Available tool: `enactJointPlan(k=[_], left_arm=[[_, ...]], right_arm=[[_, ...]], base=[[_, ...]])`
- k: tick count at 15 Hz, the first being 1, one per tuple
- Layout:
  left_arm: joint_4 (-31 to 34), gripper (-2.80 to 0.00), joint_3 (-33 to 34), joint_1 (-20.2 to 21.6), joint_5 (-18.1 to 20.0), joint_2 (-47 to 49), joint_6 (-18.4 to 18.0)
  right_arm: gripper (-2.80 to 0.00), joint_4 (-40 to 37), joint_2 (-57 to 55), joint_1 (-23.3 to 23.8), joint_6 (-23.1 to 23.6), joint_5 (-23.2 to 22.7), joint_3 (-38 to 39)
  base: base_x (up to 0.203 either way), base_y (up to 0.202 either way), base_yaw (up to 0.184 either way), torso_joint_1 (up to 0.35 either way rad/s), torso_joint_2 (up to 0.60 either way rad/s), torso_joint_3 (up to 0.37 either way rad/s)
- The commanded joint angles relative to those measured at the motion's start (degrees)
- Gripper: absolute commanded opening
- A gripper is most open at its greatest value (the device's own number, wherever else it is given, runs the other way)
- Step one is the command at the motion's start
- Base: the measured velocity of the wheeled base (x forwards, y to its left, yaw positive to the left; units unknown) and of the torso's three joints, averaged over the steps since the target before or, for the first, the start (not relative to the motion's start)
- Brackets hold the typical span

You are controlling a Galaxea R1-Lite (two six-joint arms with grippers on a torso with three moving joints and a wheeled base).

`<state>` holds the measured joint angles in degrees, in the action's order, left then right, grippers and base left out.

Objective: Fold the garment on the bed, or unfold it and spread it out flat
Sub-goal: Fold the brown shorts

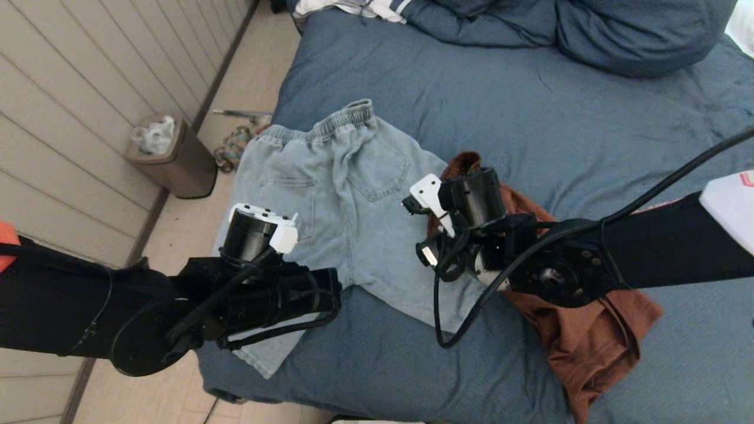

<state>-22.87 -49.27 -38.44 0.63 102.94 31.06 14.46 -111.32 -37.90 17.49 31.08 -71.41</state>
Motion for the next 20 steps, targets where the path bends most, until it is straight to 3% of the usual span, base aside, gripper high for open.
enactJointPlan(k=[1, 9, 10, 20], left_arm=[[-0.16, -2.8, 0.06, -0.58, 0.16, 0.77, 0.41], [-0.16, -2.8, 0.5, -1.02, 0.16, 0.85, 0.32], [-0.16, -2.8, 0.58, -1.11, 0.16, 0.94, 0.23], [-0.25, -2.8, 0.67, -1.55, 0.16, 1.29, 0.41]], right_arm=[[0.0, 0.13, 0.06, -0.07, 0.35, 0.63, 2.33], [0.0, 0.29, -3.68, 2.0, 0.74, 0.76, -1.1], [-2.8, 0.25, -5.26, 2.76, 1.13, 0.8, -3.36], [-2.8, 0.76, -4.03, 3.53, 2.08, 2.04, -7.59]], base=[[0.0, 0.0, 0.0, 0.0, 0.0, 0.0], [0.0, 0.0, 0.0, 0.0, 0.0, 0.0], [0.0, 0.0, 0.0, 0.0, 0.0, 0.0], [0.0, 0.0, 0.0, 0.0, 0.0, 0.0]])
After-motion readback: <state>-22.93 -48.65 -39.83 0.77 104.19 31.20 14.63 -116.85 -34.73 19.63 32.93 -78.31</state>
